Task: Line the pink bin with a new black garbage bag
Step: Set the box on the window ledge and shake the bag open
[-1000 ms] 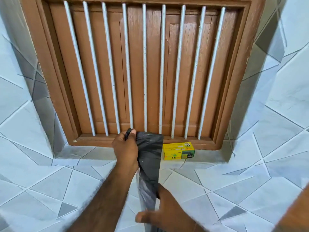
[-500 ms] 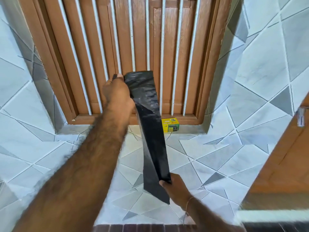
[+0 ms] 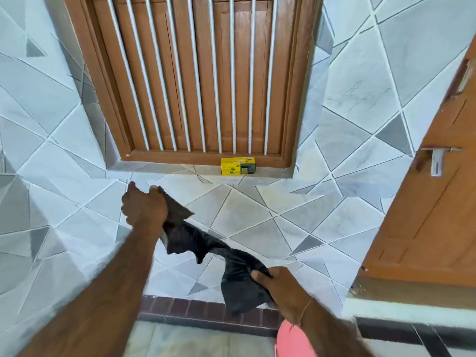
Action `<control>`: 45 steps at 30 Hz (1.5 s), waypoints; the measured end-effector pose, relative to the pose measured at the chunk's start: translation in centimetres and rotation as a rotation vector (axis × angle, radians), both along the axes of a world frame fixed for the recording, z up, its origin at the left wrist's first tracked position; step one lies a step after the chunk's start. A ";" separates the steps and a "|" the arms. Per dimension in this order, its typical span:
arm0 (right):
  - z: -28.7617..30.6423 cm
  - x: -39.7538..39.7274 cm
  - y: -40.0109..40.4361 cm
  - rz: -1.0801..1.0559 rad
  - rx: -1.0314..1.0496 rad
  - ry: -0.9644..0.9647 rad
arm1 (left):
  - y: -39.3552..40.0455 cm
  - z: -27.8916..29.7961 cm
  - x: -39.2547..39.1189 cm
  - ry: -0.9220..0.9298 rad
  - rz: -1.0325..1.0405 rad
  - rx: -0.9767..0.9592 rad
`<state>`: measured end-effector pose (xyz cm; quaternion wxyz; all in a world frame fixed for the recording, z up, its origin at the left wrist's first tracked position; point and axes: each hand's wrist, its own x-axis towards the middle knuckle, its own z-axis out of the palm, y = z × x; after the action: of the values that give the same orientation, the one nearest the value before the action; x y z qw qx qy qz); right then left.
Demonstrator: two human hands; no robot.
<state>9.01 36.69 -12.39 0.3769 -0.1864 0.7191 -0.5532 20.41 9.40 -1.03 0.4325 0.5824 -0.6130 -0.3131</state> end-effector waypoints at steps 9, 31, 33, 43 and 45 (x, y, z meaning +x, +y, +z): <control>2.6 5.9 2.6 -0.175 -0.071 -0.327 | 23.7 -9.2 8.3 -0.510 -1.021 -0.763; 7.2 27.5 12.8 -0.162 -0.362 -0.158 | 29.3 -3.9 24.0 0.262 -0.975 0.367; 7.8 27.1 13.5 -0.167 -0.342 -0.098 | 29.9 -3.8 24.0 0.287 -1.019 0.393; 8.6 22.6 17.1 -0.144 -0.291 0.232 | 34.2 -3.5 19.3 0.305 -0.876 0.338; 8.4 21.5 17.5 -0.147 -0.289 0.212 | 34.6 -3.5 18.3 0.303 -0.854 0.341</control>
<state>30.49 54.17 -3.99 0.2269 -0.2430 0.6795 -0.6541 38.74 43.97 -4.52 0.2482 0.2892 -0.6670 -0.6402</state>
